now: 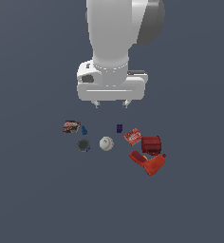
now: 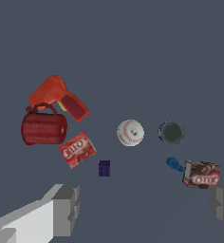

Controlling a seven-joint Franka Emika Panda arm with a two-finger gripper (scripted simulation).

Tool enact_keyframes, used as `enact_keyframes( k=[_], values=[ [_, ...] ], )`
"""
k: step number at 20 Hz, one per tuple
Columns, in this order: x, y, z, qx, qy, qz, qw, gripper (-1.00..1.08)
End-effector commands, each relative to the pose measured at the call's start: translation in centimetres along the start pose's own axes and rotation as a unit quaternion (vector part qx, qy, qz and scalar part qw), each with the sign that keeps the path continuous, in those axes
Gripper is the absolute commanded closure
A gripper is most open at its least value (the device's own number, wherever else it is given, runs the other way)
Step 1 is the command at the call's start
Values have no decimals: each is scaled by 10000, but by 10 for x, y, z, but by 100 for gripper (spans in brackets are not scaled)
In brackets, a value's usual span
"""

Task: Pick up a designated object from a clutter of objects.

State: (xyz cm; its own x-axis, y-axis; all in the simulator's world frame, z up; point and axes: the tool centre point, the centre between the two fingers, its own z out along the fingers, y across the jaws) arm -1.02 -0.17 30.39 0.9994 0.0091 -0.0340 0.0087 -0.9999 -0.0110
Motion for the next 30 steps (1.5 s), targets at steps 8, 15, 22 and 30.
enact_keyframes(
  k=[8,15,22,30],
  values=[
    [5,-9,-15,-72,138,-276,9995,-92],
    [6,-9,-17,-83,162,-303,9994,-92],
    [7,3,2,-38,164,140,9998,-92],
    [4,33,46,52,161,1222,9924,-92]
  ],
)
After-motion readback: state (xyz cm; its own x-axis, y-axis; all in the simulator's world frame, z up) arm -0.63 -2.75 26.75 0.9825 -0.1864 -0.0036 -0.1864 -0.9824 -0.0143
